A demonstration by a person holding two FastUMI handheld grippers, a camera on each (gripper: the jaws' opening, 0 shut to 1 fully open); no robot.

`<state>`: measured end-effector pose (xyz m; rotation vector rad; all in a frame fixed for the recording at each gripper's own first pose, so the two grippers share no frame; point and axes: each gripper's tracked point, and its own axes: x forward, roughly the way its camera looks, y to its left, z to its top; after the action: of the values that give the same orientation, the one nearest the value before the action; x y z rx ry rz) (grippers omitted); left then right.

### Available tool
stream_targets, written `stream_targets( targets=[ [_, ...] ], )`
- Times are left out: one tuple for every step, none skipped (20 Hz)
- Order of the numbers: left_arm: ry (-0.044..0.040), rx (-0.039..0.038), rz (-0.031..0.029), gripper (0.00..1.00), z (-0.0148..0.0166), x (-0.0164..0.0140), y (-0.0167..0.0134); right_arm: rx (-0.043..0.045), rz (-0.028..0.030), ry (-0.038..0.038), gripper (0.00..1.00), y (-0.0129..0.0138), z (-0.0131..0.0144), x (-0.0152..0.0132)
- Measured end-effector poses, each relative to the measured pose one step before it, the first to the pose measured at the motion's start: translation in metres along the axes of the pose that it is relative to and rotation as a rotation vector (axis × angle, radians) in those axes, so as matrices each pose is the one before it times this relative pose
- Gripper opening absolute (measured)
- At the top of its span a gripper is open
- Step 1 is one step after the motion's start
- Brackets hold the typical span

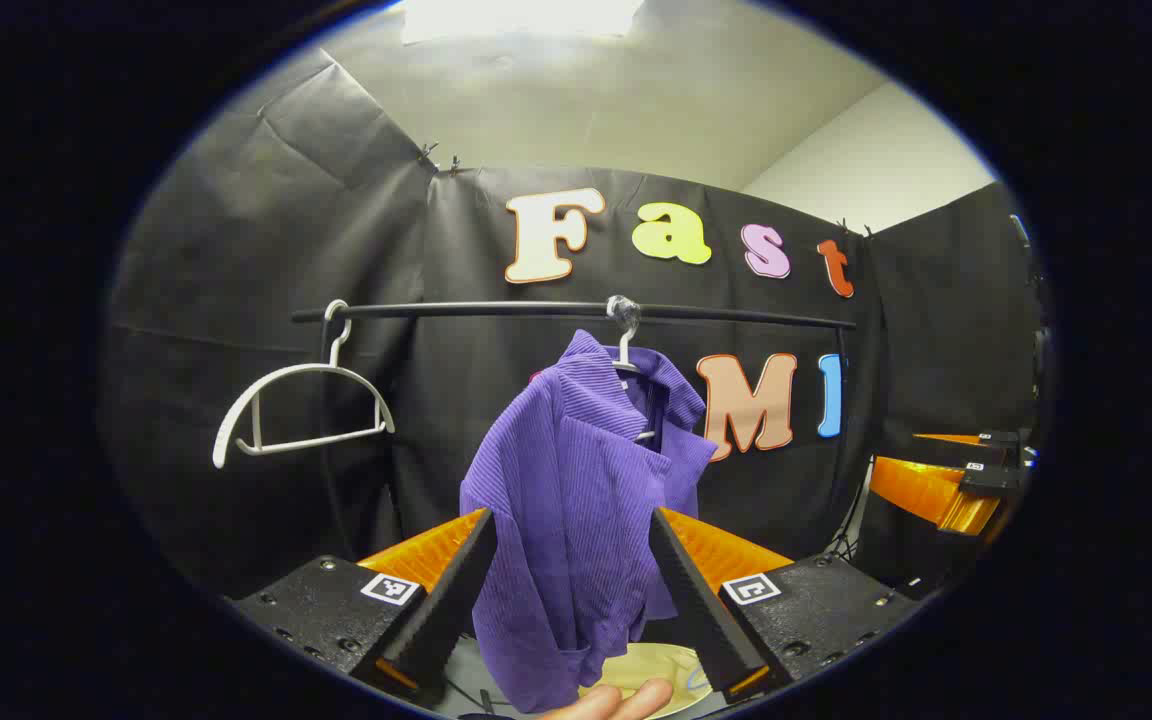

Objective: Grasp the clothes on the hanger with both hands and then place them into the laundry hamper below.

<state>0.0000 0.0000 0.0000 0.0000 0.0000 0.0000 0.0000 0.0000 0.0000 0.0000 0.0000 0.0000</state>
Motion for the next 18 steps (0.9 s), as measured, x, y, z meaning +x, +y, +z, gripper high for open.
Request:
stream_targets(
  targets=[
    [-0.00004,0.00080,0.00184,0.90,0.00027,-0.00036,-0.00098,-0.00217,0.00059,0.00249,0.96,-0.00079,0.00120,0.00013],
    [0.00062,0.00001,-0.00013,0.91,0.00166,0.00014,-0.00055,-0.00127,-0.00060,0.00136,0.96,-0.00160,0.00019,-0.00067],
    [-0.00203,0.00272,0.00036,0.91,0.00130,0.00003,-0.00084,-0.00110,0.00170,0.00265,0.99,-0.00072,0.00122,0.00037],
    [-0.00377,0.00234,0.00343,0.91,0.00273,0.00044,0.00024,-0.00106,-0.00016,0.00150,0.96,-0.00098,-0.00053,0.00056],
    [-0.00356,0.00303,0.00326,0.91,0.00177,0.00035,0.00067,0.00080,-0.00045,0.00041,0.96,-0.00046,0.00235,-0.00047],
    [-0.00097,0.00553,-0.00087,0.91,0.00203,0.00072,-0.00144,0.00328,0.00340,-0.00027,0.96,-0.00134,0.00000,-0.00085],
    [-0.00218,0.00634,-0.00236,0.91,-0.00009,0.00009,-0.00239,0.00493,0.00337,-0.00337,0.96,-0.00029,0.00165,0.00091],
    [-0.00160,0.00254,0.00065,0.91,0.00151,0.00131,-0.00117,0.00531,0.00255,-0.00516,0.96,-0.00035,0.00161,-0.00072],
    [-0.00285,-0.00503,0.00167,0.91,0.00034,0.00130,-0.00077,0.00474,0.00329,-0.00410,0.96,-0.00167,0.00205,0.00020],
    [-0.00516,-0.00612,-0.00336,0.91,0.00194,0.00192,-0.00284,0.00499,0.00536,-0.00256,0.96,-0.00097,-0.00002,0.00090],
    [0.00227,0.00048,-0.00466,0.90,-0.00184,0.00139,-0.00282,0.00612,0.00494,0.00238,0.93,-0.00098,0.00033,0.00208],
    [0.00258,-0.00345,-0.00561,0.90,-0.00125,0.00098,-0.00263,0.00655,0.00375,0.00382,0.96,-0.00207,-0.00220,0.00103],
    [0.00226,-0.00659,-0.00947,0.91,-0.00142,0.00207,-0.00379,0.00242,0.00209,-0.00247,0.96,-0.00231,0.00035,0.00051],
    [0.00377,-0.00692,-0.00506,0.91,-0.00150,0.00140,-0.00273,-0.00675,0.00441,-0.01274,0.96,-0.00128,0.00282,0.00070],
    [0.00367,-0.00645,-0.00020,0.91,-0.00304,0.00160,-0.00090,-0.00964,0.00880,-0.01766,0.93,-0.00113,0.00267,0.00035],
    [0.00275,-0.00186,-0.00199,0.91,-0.00205,0.00191,-0.00145,-0.00820,0.01110,-0.01828,0.93,-0.00044,0.00090,0.00075],
    [0.00410,0.00047,-0.00138,0.91,-0.00319,0.00138,-0.00221,-0.00338,0.01313,-0.01809,0.99,0.00077,0.00255,0.00217],
    [0.00410,0.00299,0.00024,0.91,-0.00337,0.00193,-0.00224,0.00055,0.01216,-0.01737,0.96,-0.00035,0.00029,0.00008]
  ],
)
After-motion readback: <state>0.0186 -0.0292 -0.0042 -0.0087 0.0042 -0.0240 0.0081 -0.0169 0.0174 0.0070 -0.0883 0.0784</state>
